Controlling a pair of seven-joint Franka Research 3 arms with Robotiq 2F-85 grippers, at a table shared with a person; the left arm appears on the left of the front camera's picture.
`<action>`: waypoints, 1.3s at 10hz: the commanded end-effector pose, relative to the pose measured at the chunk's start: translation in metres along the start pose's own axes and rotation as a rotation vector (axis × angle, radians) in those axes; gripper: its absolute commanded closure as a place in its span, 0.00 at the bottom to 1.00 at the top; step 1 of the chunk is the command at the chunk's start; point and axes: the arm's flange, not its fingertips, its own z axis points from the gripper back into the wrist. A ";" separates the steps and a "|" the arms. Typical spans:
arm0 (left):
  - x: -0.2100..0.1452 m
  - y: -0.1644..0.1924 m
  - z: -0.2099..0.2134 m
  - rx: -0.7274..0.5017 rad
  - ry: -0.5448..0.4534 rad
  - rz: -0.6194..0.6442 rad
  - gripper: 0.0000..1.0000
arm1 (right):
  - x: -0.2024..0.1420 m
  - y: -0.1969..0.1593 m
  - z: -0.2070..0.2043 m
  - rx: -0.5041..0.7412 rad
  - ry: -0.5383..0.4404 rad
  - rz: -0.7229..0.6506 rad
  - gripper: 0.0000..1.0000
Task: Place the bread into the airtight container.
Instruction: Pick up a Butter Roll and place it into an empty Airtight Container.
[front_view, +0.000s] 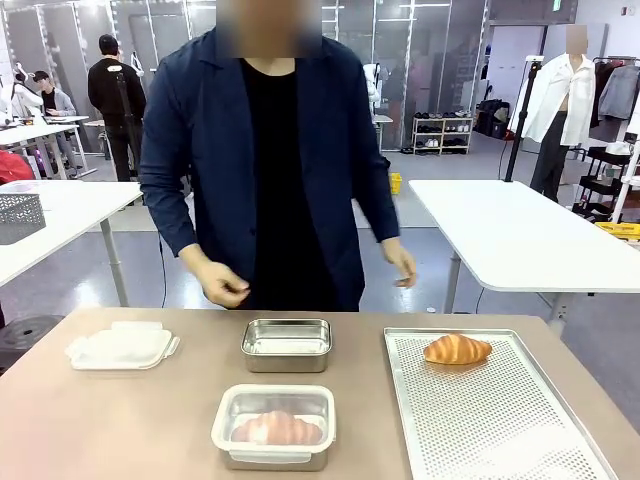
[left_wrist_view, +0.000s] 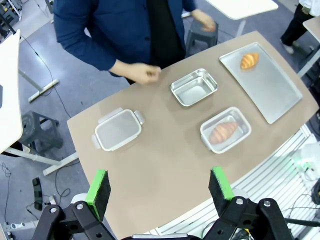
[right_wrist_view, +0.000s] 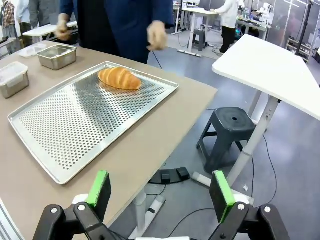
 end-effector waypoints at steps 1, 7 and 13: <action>0.000 -0.001 0.000 -0.008 -0.003 -0.003 0.00 | 0.003 0.000 0.001 -0.008 -0.005 0.007 0.00; 0.000 -0.001 0.000 -0.008 -0.003 -0.003 0.00 | 0.003 0.000 0.001 -0.008 -0.005 0.007 0.00; 0.000 -0.001 0.000 -0.008 -0.003 -0.003 0.00 | 0.021 0.008 -0.003 0.004 0.054 0.044 0.00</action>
